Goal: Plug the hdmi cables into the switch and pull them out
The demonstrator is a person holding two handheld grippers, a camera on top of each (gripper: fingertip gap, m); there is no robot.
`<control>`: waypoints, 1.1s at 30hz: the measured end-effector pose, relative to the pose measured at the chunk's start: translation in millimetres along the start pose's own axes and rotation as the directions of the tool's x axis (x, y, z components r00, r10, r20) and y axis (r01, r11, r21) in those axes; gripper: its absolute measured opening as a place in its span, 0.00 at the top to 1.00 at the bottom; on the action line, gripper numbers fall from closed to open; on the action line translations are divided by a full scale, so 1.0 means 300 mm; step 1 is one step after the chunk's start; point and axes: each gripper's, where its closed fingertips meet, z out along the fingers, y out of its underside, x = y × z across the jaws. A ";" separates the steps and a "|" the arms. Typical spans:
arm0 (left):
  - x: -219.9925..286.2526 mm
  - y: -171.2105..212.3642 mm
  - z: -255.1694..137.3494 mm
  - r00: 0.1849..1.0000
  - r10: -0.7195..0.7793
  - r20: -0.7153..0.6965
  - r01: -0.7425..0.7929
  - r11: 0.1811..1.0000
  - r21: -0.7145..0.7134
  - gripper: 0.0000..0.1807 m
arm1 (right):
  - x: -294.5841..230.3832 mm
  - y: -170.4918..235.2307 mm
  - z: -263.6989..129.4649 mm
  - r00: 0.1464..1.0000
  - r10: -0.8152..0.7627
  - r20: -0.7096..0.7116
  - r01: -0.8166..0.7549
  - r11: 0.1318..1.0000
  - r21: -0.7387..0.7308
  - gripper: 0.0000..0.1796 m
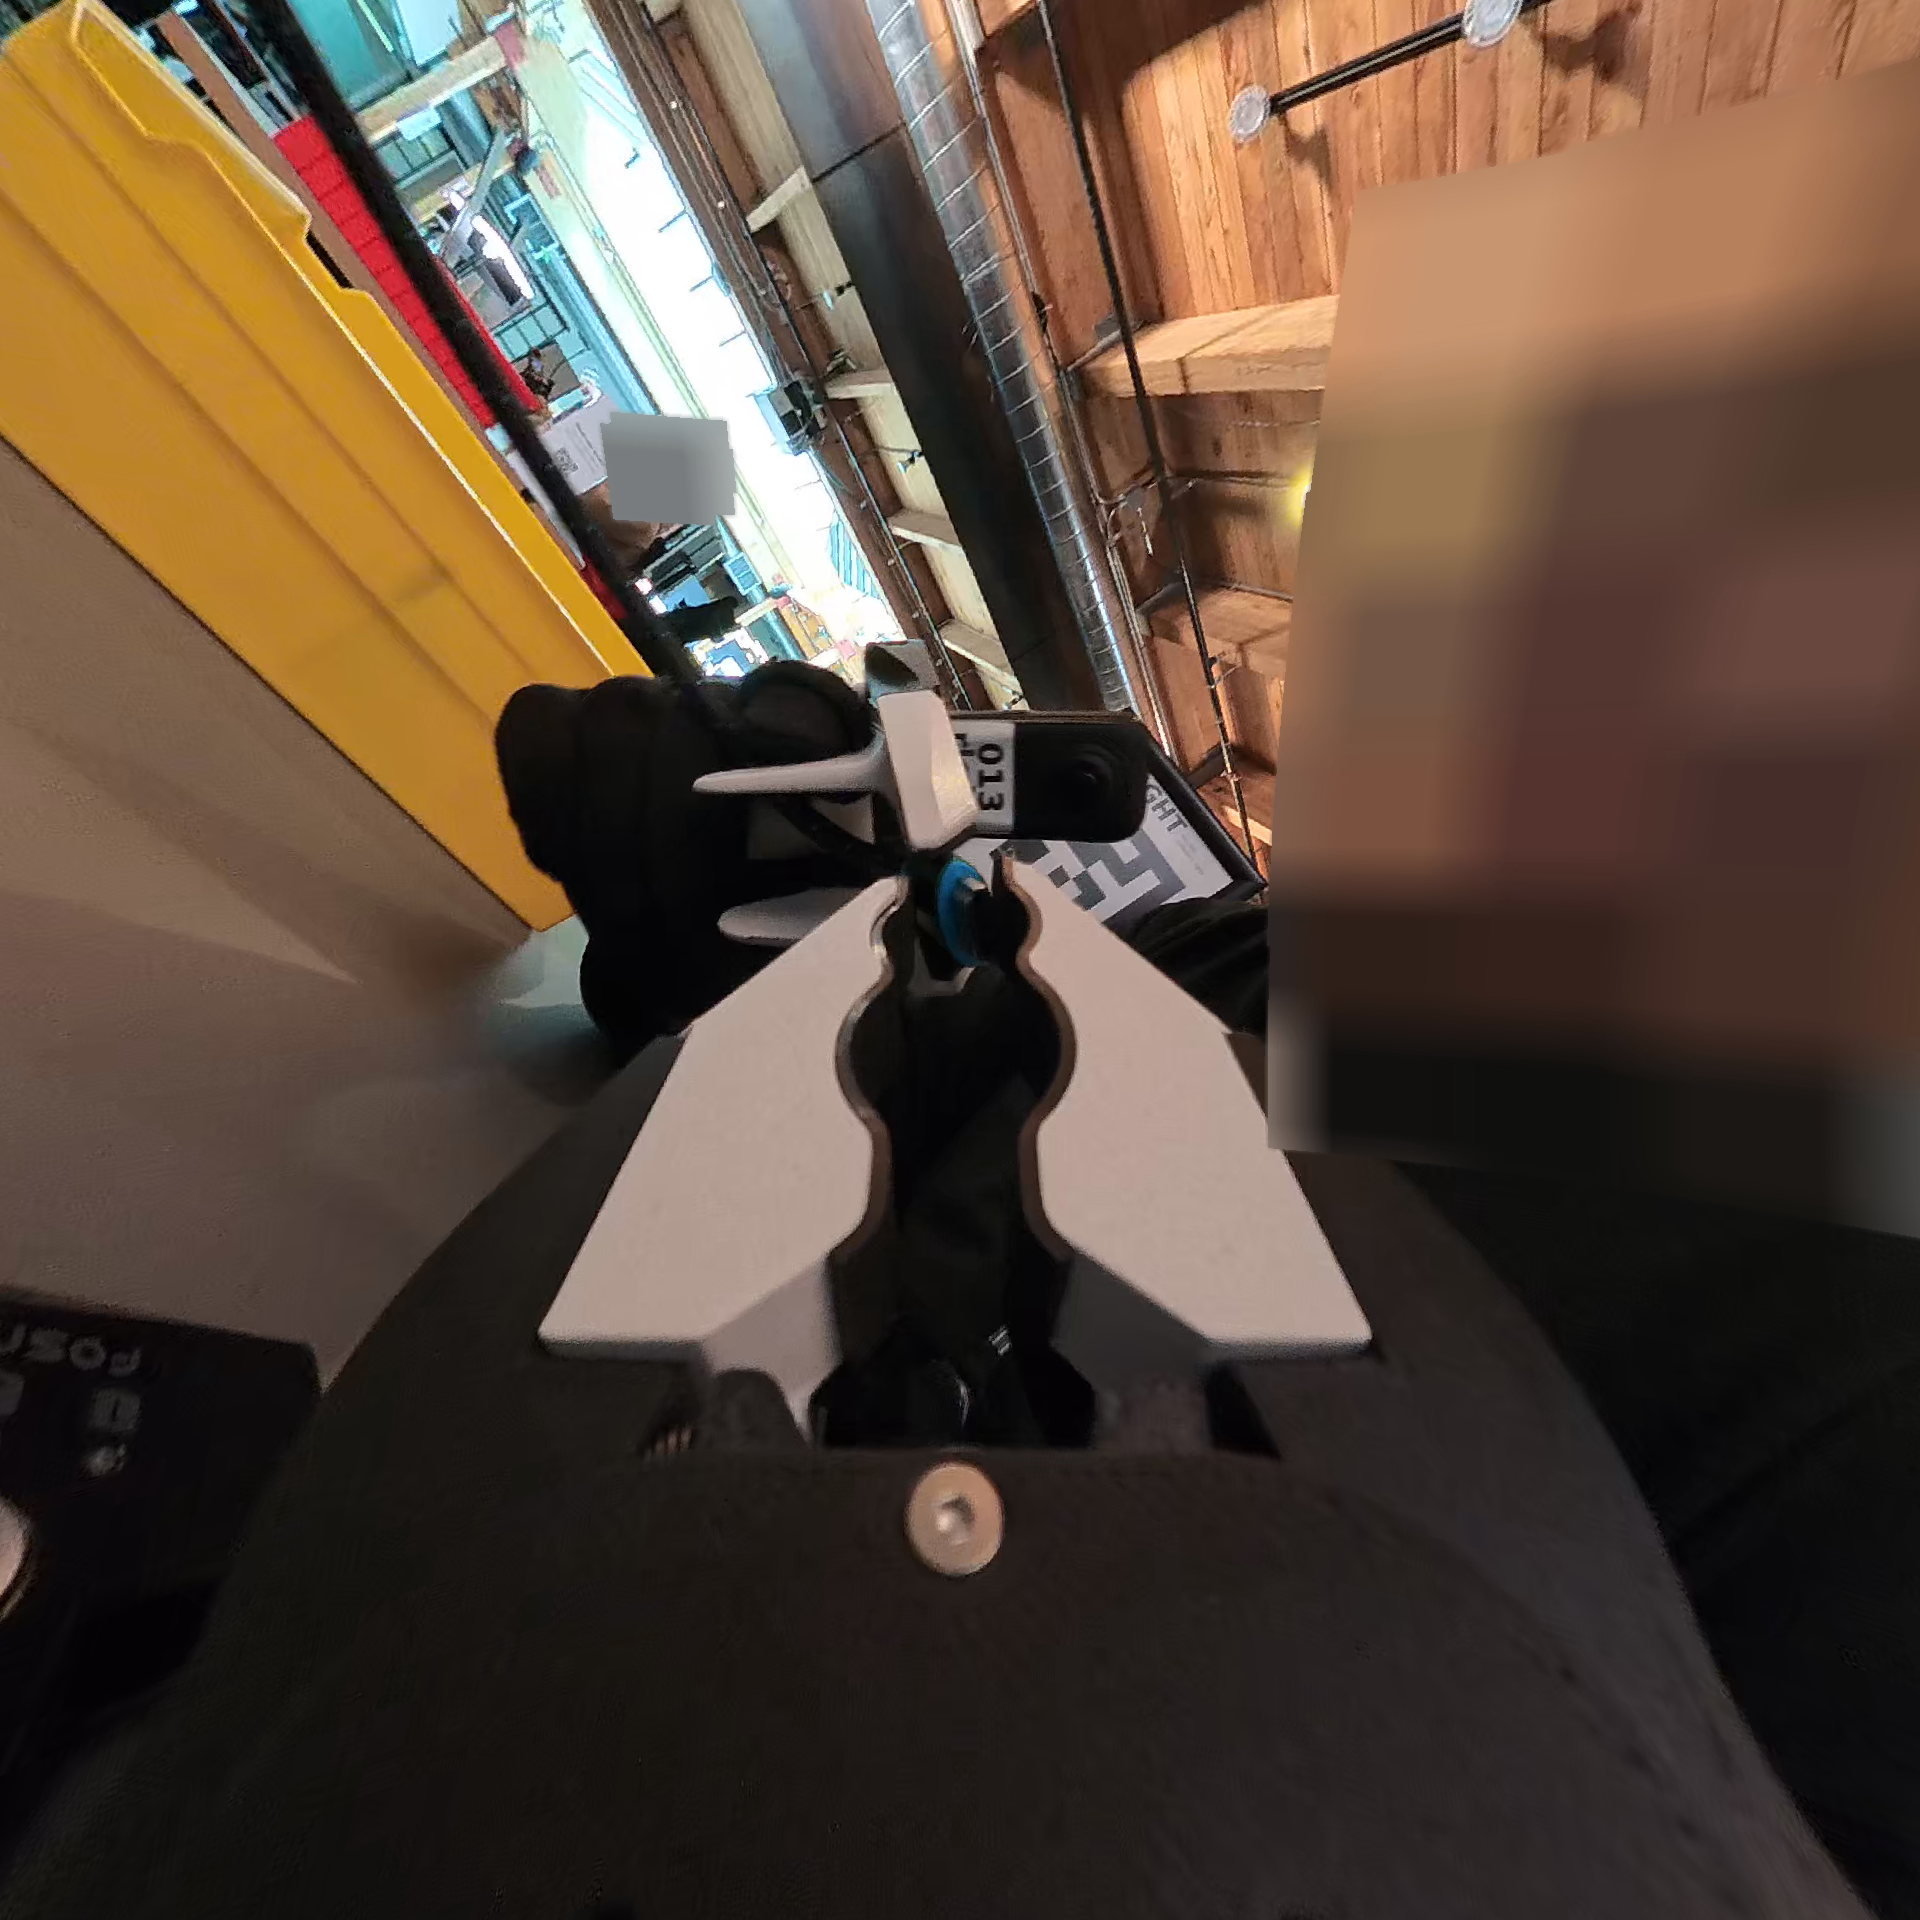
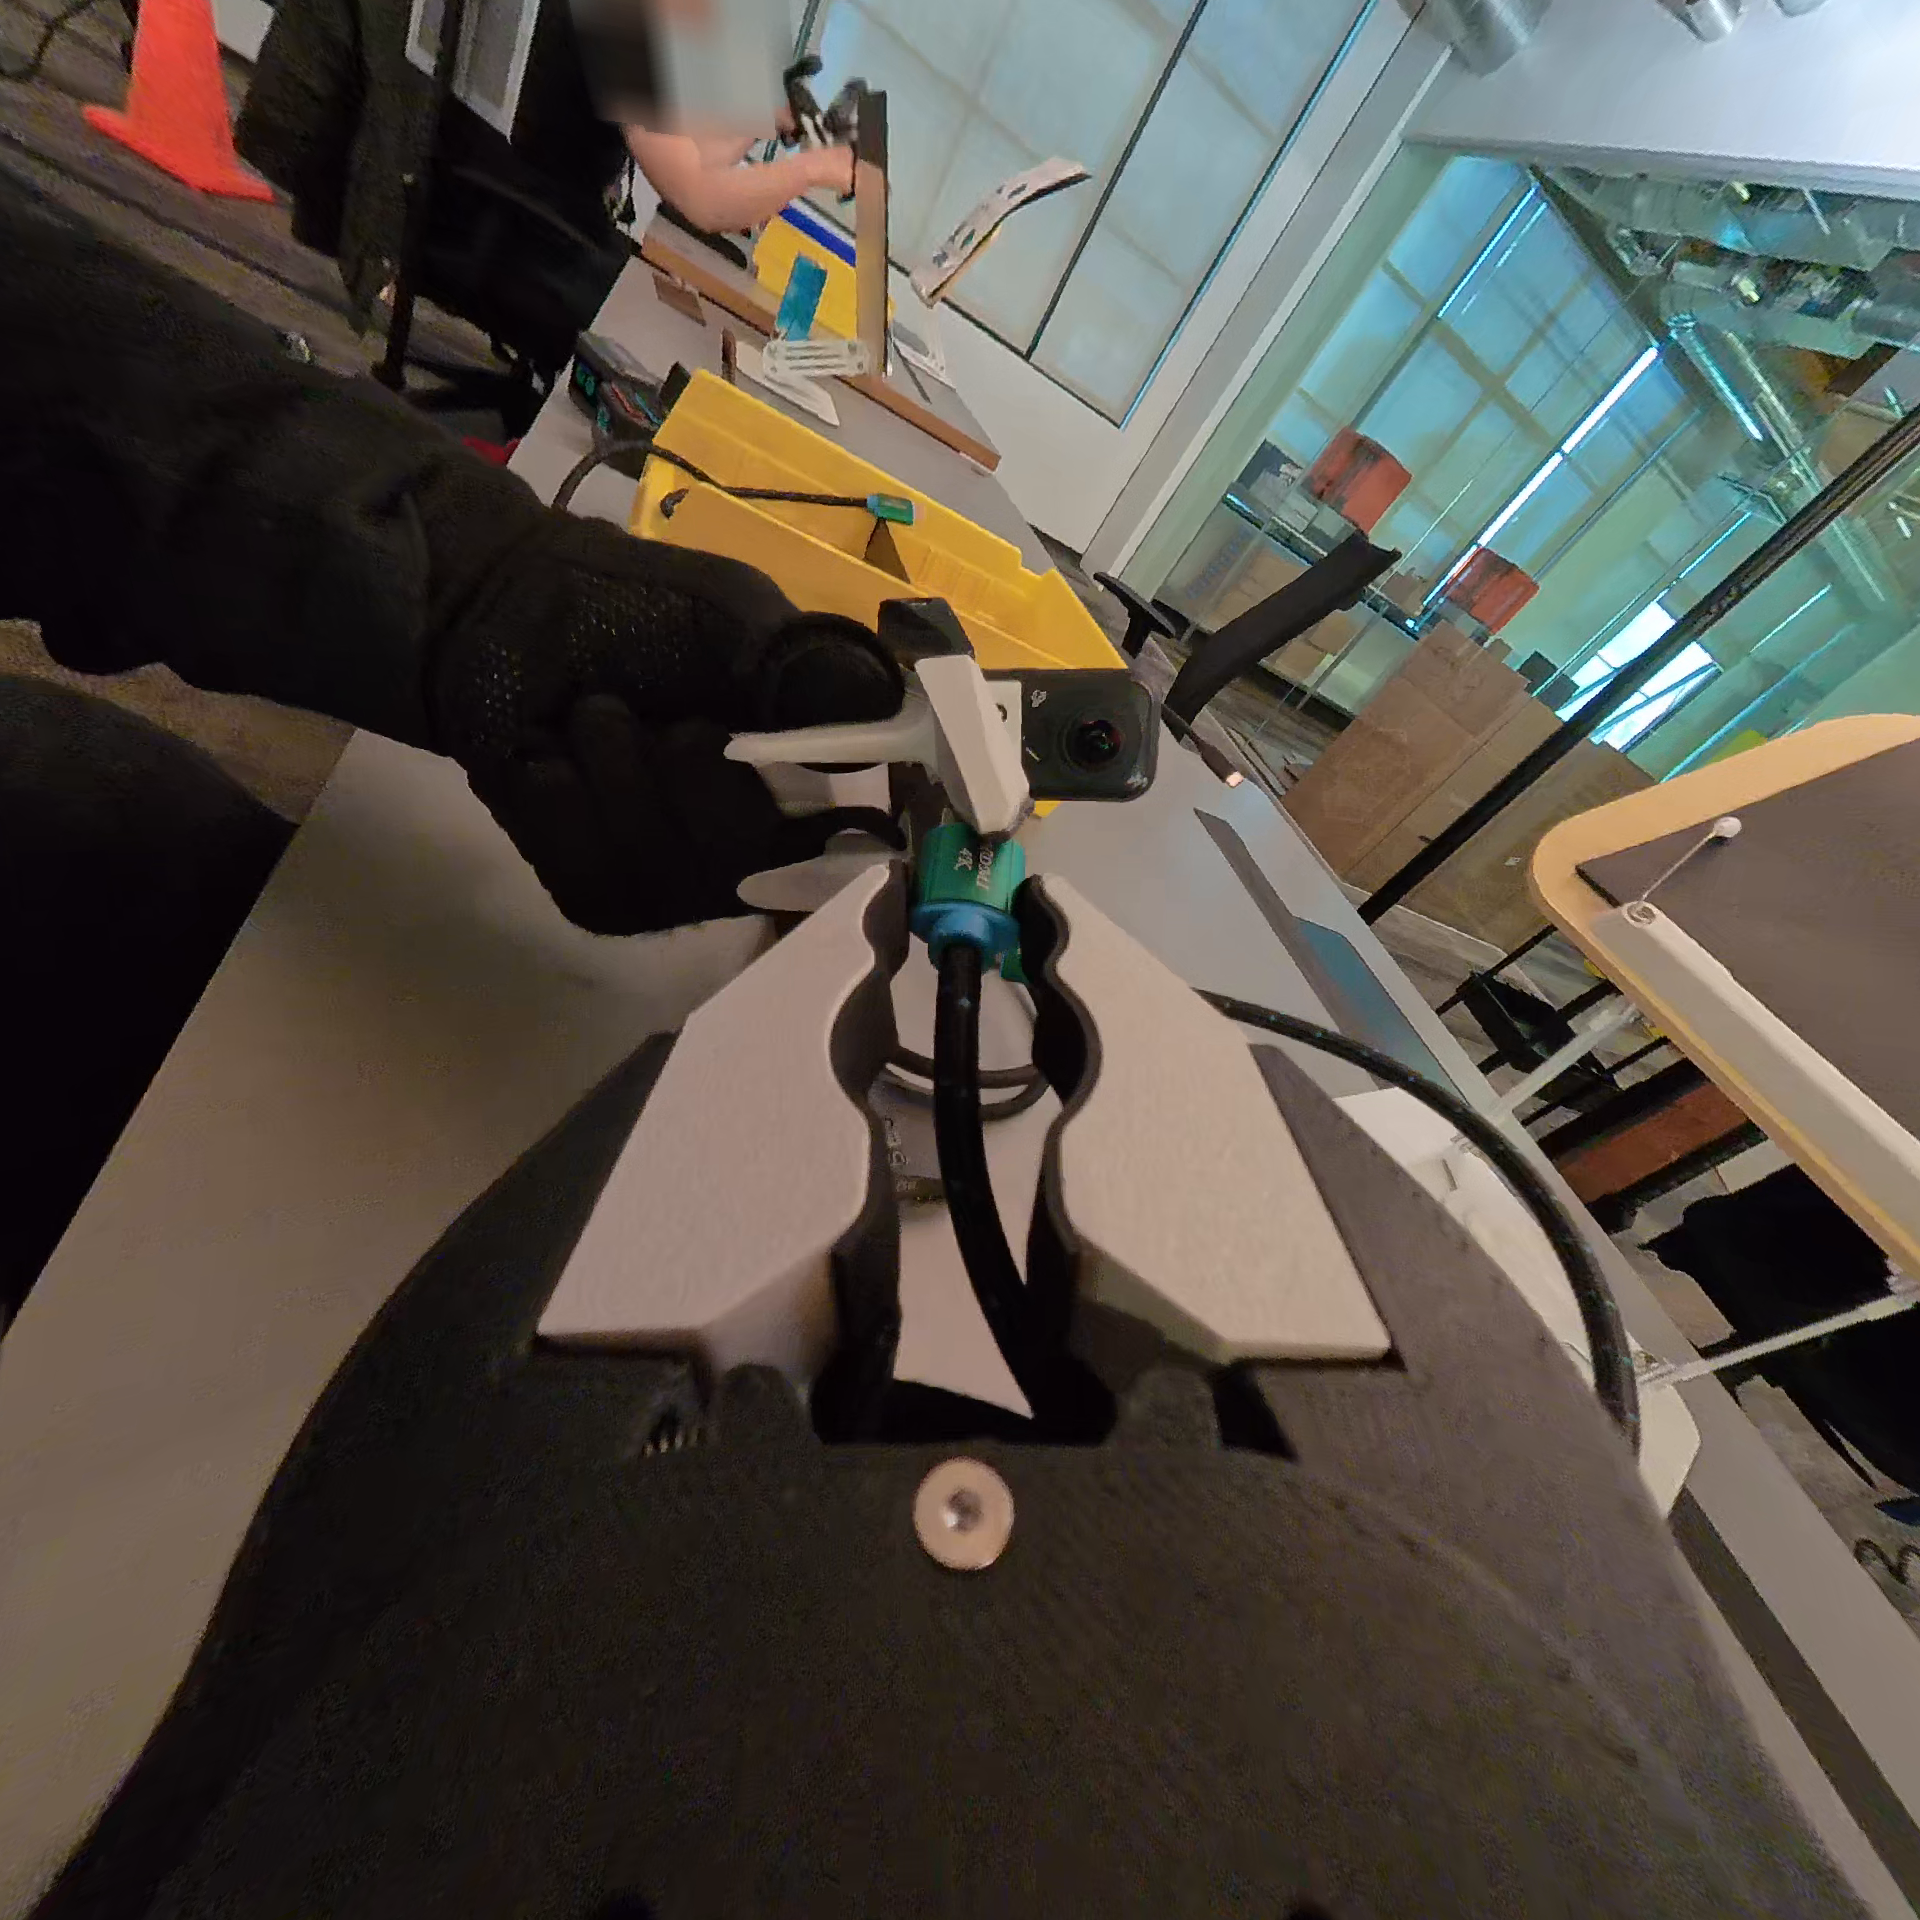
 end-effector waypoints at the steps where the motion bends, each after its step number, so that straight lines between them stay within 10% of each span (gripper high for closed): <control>1: -0.003 0.001 -0.001 1.000 -0.007 0.002 0.007 1.000 -0.003 0.94 | -0.002 0.004 0.001 1.000 -0.005 0.001 0.005 1.000 -0.014 0.90; 12: -0.045 -0.057 -0.073 0.957 0.122 0.263 -0.125 0.992 -0.008 0.81 | 0.021 0.055 -0.002 0.994 0.107 -0.020 -0.108 0.993 -0.047 0.90; 19: -0.175 0.011 -0.195 0.605 0.490 0.628 -0.267 0.868 -0.419 0.59 | 0.062 0.122 -0.007 0.978 0.199 -0.067 -0.203 0.977 -0.062 0.90; 24: -0.282 0.057 -0.223 0.369 0.710 0.600 -0.200 0.691 -0.695 0.42 | 0.083 0.193 -0.011 0.957 0.272 -0.104 -0.280 0.958 -0.071 0.90; 33: -0.369 0.113 -0.286 0.250 0.828 0.502 -0.017 0.522 -0.853 0.42 | 0.086 0.211 -0.014 0.946 0.308 -0.103 -0.314 0.948 -0.054 0.90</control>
